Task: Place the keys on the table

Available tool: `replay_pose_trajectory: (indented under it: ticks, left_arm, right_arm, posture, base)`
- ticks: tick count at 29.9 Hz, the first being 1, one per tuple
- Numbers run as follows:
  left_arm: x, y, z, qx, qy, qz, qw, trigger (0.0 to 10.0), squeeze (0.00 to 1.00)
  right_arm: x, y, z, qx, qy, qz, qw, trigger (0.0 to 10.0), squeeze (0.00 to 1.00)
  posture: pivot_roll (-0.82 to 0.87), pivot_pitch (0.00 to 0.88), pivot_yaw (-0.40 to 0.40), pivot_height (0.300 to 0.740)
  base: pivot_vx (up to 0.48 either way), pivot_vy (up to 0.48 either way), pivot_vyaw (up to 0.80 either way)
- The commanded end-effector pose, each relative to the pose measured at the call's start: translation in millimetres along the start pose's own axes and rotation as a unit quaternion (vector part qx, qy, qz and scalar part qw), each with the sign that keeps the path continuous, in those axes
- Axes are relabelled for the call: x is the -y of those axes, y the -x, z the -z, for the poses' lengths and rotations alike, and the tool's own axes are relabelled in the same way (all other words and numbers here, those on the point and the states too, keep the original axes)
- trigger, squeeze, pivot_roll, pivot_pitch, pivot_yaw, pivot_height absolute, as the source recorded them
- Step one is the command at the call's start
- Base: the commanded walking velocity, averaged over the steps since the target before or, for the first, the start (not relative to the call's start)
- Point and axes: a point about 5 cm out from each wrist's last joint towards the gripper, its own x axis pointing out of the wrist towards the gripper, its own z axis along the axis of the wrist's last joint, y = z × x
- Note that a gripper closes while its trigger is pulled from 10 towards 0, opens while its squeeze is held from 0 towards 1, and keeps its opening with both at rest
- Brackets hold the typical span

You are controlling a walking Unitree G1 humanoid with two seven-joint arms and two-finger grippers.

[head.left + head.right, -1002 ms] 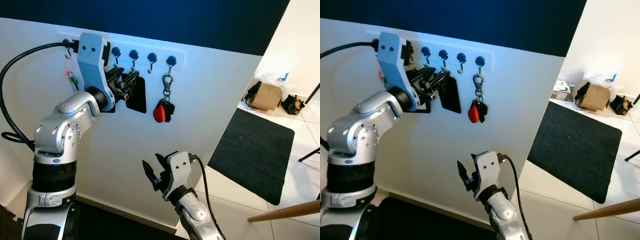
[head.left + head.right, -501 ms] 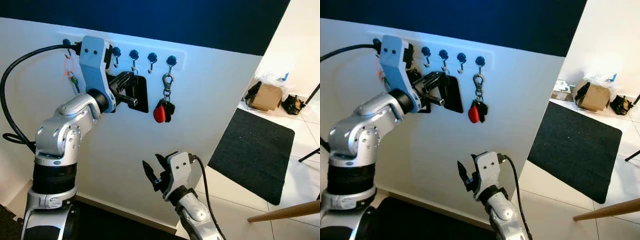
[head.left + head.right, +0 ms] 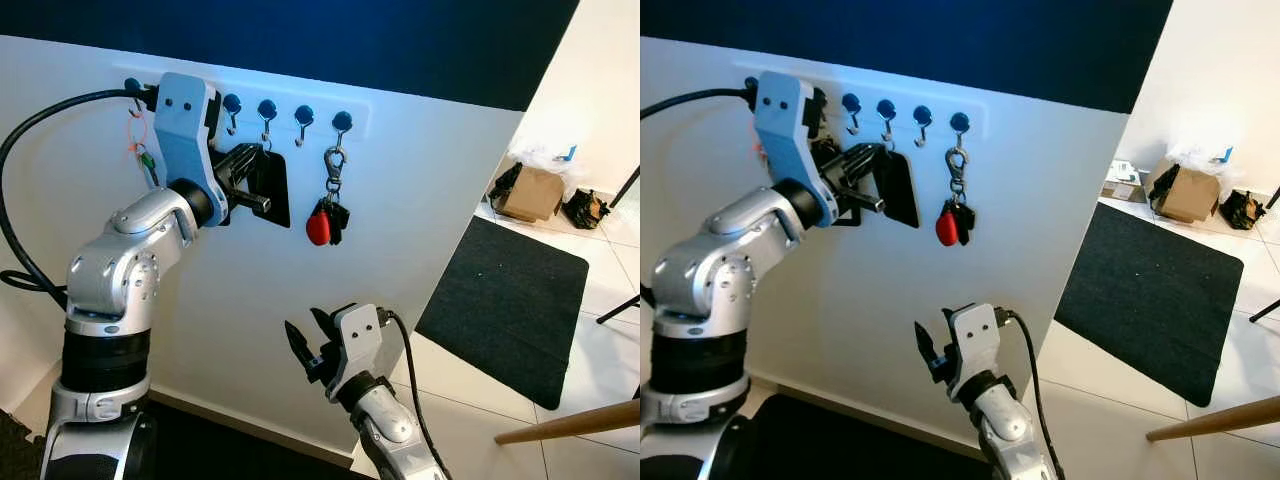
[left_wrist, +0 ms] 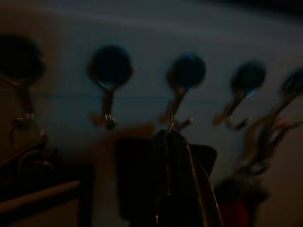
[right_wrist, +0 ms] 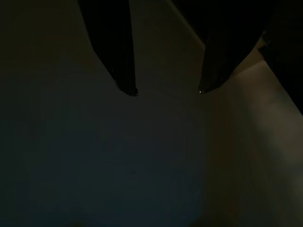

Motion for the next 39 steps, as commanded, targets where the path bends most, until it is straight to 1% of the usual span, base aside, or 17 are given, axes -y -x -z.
replay_pose_trajectory:
  ticks: [1,3,4,5,7,10,21,22,23,24,26,27,29,31,33,36,39]
  left_arm:
    - [10.1,0.9,-0.9,0.000,0.043,0.045,0.998,10.0,0.00]
    - [14.0,1.6,0.3,0.000,0.064,0.060,0.996,10.0,0.00]
    - [14.5,1.5,-2.6,0.012,0.089,0.067,0.994,10.0,0.00]
    - [14.5,1.5,-2.6,0.012,0.089,0.067,0.994,10.0,0.00]
    - [15.3,1.2,-8.1,0.030,0.129,0.082,0.988,10.0,0.00]
    - [20.7,0.5,-9.9,0.027,0.131,0.102,0.986,10.0,0.00]
    - [23.6,-5.0,-18.1,0.042,0.127,0.094,0.987,10.0,0.00]
    - [25.8,-2.3,-21.0,0.050,0.114,0.105,0.987,10.0,0.00]
    - [29.1,3.4,-22.2,0.052,0.084,0.120,0.988,10.0,0.00]
    - [29.1,3.4,-22.2,0.052,0.084,0.120,0.988,10.0,0.00]
    - [33.5,16.9,-19.6,0.043,0.029,0.139,0.989,10.0,0.00]
    - [33.5,16.9,-19.6,0.043,0.029,0.139,0.989,10.0,0.00]
    - [33.2,34.1,-10.1,0.017,-0.021,0.136,0.990,10.0,0.00]
    - [28.1,47.1,1.7,-0.017,-0.070,0.103,0.992,10.0,0.00]
    - [23.3,59.8,18.4,-0.051,-0.114,0.048,0.991,10.0,0.00]
    - [22.6,63.2,23.7,-0.060,-0.130,0.030,0.989,10.0,0.00]
    - [23.0,67.7,37.8,-0.080,-0.161,-0.004,0.984,10.0,0.00]
  right_arm:
    - [-4.9,1.6,2.9,-0.004,-0.015,0.001,1.000,10.0,0.00]
    - [-5.2,1.6,2.9,-0.004,-0.015,0.001,1.000,10.0,0.00]
    - [-5.2,1.6,2.9,-0.004,-0.015,0.001,1.000,10.0,0.00]
    - [-5.2,1.6,2.9,-0.004,-0.015,0.001,1.000,10.0,0.00]
    - [-5.0,1.7,3.0,-0.005,-0.015,0.002,1.000,10.0,0.00]
    - [-4.6,1.8,3.4,-0.005,-0.014,0.001,1.000,10.0,0.00]
    - [-5.3,-0.1,2.4,-0.003,-0.013,-0.002,1.000,10.0,0.00]
    - [-5.4,-0.1,2.4,-0.003,-0.013,-0.002,1.000,10.0,0.00]
    - [-5.3,0.2,2.5,-0.003,-0.012,-0.001,1.000,10.0,0.00]
    - [-5.3,0.2,2.5,-0.003,-0.012,-0.001,1.000,10.0,0.00]
    - [-4.5,1.4,2.8,-0.003,-0.011,0.000,1.000,10.0,0.00]
    - [-4.5,1.4,2.8,-0.003,-0.011,0.000,1.000,10.0,0.00]
    - [-2.4,3.2,3.6,-0.005,-0.009,0.004,1.000,10.0,0.00]
    - [-0.1,4.7,4.5,-0.007,-0.007,0.007,1.000,10.0,0.00]
    - [2.0,6.3,6.5,-0.011,-0.006,0.008,1.000,10.0,0.00]
    - [2.7,6.7,7.1,-0.013,-0.005,0.008,1.000,10.0,0.00]
    - [2.0,6.2,8.3,-0.015,-0.005,0.002,1.000,10.0,0.00]
  posture:
    - [0.26,0.201,-0.033,0.740]
    - [0.26,0.201,-0.032,0.740]
    - [0.26,0.200,-0.032,0.740]
    - [0.26,0.200,-0.032,0.740]
    - [0.26,0.199,-0.032,0.740]
    - [0.26,0.195,-0.033,0.740]
    - [0.25,0.185,-0.035,0.740]
    - [0.25,0.185,-0.033,0.740]
    - [0.25,0.184,-0.032,0.740]
    - [0.25,0.184,-0.032,0.740]
    - [0.25,0.184,-0.027,0.740]
    - [0.25,0.184,-0.027,0.740]
    - [0.25,0.185,-0.026,0.740]
    - [0.25,0.186,-0.026,0.740]
    - [0.26,0.192,-0.036,0.740]
    - [0.26,0.193,-0.037,0.740]
    - [0.28,0.196,-0.049,0.740]
  base:
    - [0.000,0.000,0.00]
    - [0.000,0.000,0.00]
    - [0.000,0.000,0.00]
    - [0.000,0.000,0.00]
    - [0.000,0.000,0.00]
    - [0.000,0.000,0.00]
    - [0.000,0.000,0.00]
    - [0.000,0.000,0.00]
    - [0.000,0.000,0.00]
    - [0.000,0.000,0.00]
    - [0.000,0.000,0.00]
    - [0.000,0.000,0.00]
    - [0.000,0.000,0.00]
    - [0.000,0.000,0.00]
    - [0.000,0.000,0.00]
    - [0.000,0.000,0.00]
    - [0.000,0.000,0.00]
